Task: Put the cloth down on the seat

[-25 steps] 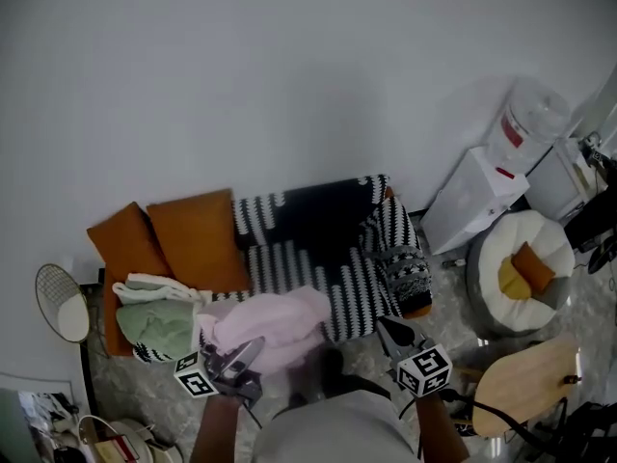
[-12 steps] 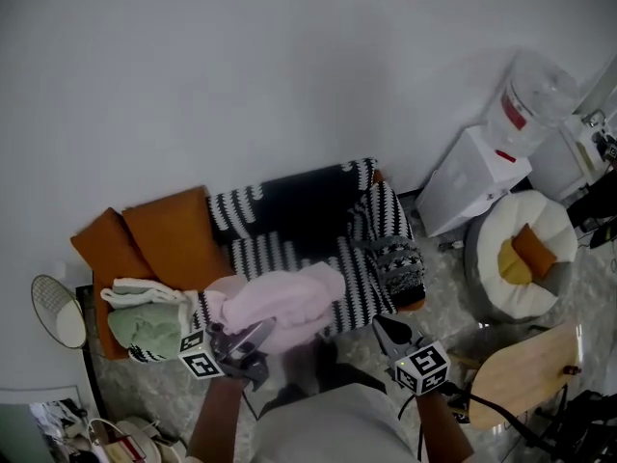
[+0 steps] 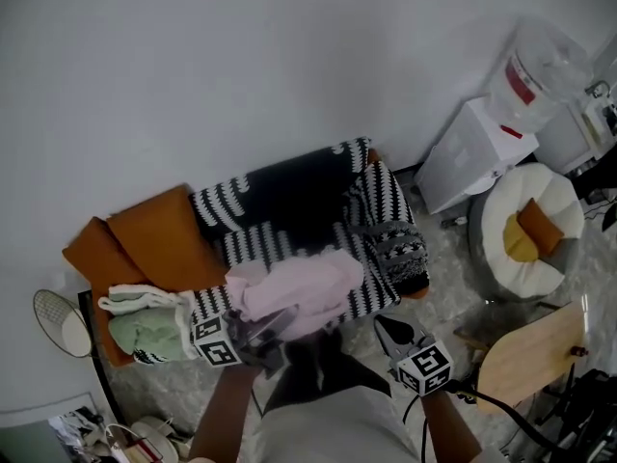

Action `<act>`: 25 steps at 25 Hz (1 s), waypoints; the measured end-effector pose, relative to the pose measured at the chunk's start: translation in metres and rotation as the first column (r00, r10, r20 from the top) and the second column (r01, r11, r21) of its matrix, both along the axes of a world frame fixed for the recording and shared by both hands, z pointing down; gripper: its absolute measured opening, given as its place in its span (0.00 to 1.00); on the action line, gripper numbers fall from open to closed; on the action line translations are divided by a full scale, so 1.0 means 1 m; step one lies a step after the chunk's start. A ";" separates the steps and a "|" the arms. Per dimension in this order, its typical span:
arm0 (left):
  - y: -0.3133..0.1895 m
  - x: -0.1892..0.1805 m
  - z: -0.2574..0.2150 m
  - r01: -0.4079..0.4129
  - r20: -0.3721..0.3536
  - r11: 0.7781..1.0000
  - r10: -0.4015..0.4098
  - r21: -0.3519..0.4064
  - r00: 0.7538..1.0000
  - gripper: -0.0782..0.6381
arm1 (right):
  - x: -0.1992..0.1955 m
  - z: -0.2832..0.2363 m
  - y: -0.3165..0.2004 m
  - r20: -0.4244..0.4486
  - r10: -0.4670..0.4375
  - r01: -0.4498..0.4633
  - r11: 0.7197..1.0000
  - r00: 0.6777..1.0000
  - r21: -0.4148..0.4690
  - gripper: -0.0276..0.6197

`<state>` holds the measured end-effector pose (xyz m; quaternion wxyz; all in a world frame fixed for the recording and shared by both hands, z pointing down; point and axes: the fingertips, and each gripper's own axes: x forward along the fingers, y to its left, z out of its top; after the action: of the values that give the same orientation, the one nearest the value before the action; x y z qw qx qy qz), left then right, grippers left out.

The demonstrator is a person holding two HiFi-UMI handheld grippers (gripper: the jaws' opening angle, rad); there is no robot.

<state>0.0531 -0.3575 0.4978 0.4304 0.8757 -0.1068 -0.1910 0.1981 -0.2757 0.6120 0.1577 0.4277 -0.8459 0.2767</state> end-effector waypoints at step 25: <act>-0.097 -0.014 0.205 -0.096 0.068 0.963 0.117 -0.254 0.991 0.26 | -0.048 0.100 -0.081 -0.048 0.156 -0.161 0.979 0.987 -0.122 0.05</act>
<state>0.0390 -0.4543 0.7029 0.5421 0.8262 -0.1003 -0.1162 0.1502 -0.3570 0.7124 0.1781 0.4881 -0.7869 0.3328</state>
